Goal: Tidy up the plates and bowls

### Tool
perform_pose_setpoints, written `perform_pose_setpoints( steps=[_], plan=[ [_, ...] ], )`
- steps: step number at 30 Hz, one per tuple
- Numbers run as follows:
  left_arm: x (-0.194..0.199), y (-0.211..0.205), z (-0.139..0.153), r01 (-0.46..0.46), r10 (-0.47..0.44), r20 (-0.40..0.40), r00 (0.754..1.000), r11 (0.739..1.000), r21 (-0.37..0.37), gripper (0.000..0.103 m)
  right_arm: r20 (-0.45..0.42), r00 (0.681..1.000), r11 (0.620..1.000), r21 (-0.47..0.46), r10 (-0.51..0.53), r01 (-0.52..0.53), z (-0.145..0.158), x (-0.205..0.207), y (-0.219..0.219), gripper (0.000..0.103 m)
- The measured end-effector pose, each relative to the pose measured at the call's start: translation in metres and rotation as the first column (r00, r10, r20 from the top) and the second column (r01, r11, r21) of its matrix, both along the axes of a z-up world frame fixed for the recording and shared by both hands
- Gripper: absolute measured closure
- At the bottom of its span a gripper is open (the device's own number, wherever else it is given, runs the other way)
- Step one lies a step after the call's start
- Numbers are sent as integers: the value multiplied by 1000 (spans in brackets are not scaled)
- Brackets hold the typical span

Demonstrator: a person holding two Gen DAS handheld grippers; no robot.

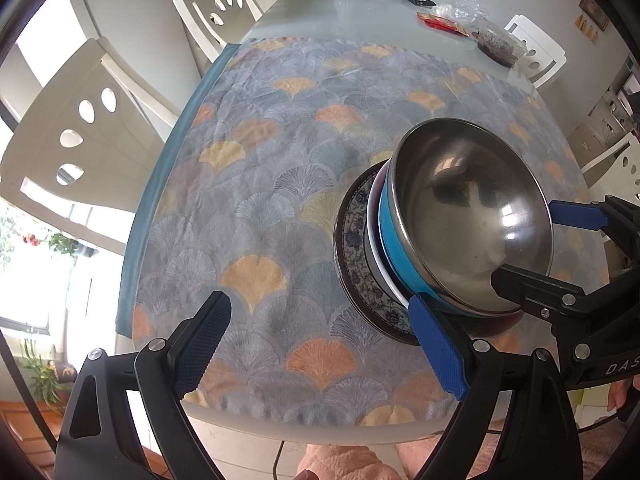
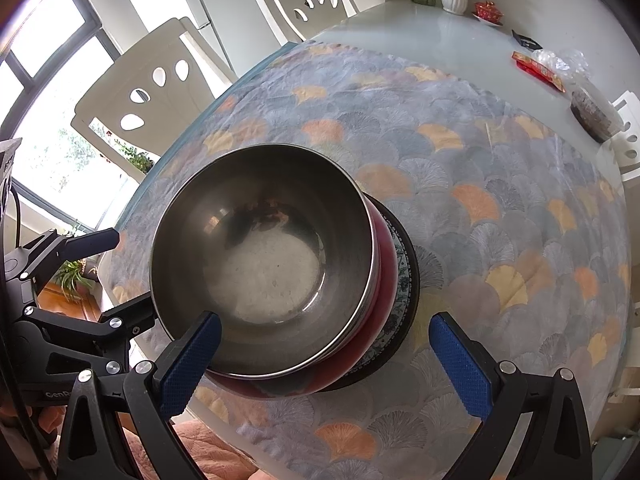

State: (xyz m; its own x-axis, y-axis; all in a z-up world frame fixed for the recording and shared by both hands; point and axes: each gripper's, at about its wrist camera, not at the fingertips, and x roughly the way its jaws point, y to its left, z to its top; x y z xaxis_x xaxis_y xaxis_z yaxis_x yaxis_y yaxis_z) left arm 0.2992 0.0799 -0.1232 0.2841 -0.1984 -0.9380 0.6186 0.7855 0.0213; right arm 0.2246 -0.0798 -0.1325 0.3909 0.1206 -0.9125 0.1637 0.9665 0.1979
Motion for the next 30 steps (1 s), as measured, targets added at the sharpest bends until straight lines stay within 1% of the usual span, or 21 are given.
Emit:
perform_pose_setpoints(
  steps=[30],
  plan=[
    [3,1,-2,-1,1,-2,1000,1000,2,13,-12,1000,1000,-1,12,-12,-3,4,-1,0]
  ],
)
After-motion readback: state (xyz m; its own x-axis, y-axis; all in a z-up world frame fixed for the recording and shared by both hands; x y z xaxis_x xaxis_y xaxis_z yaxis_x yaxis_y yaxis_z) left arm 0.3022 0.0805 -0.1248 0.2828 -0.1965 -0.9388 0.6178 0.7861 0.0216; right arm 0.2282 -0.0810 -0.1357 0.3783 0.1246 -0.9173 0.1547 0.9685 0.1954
